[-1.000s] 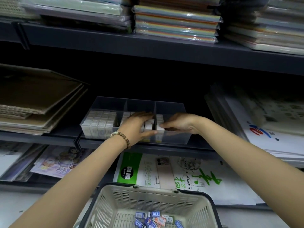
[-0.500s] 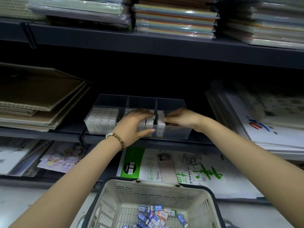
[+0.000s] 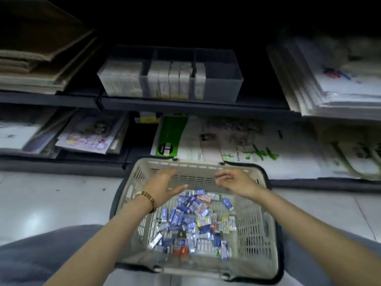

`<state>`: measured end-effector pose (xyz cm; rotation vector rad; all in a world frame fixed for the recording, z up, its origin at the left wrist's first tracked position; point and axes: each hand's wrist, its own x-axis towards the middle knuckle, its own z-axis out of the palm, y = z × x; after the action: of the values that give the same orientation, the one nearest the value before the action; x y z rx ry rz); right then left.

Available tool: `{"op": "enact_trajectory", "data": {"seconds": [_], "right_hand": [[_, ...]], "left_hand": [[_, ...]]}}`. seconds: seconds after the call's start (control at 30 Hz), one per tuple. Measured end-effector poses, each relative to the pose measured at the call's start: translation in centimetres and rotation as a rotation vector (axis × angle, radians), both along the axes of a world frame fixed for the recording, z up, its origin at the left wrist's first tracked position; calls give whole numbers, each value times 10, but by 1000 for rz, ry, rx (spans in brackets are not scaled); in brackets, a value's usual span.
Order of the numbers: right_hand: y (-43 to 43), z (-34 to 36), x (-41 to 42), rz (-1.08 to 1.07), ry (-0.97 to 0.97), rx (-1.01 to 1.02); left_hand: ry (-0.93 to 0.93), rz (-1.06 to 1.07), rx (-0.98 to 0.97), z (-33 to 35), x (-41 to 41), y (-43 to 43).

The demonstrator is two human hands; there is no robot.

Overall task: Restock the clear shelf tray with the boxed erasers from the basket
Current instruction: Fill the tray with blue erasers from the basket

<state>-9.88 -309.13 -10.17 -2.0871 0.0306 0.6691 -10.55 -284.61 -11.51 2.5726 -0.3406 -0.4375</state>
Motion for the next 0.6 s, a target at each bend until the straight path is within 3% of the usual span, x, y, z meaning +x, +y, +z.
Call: {"op": "enact_trajectory", "data": {"seconds": [0.13, 0.27, 0.43, 0.6], "right_hand": [[-8, -105, -39, -67, 252, -66], [-18, -171, -61, -164, 360, -107], [-8, -209, -65, -64, 383, -96], [18, -231, -73, 151, 169, -219]], "left_hand": [[209, 46, 2, -71, -28, 2], [385, 98, 6, -122, -38, 3], [531, 170, 2, -177, -38, -5], [504, 136, 49, -213, -43, -25]]}}
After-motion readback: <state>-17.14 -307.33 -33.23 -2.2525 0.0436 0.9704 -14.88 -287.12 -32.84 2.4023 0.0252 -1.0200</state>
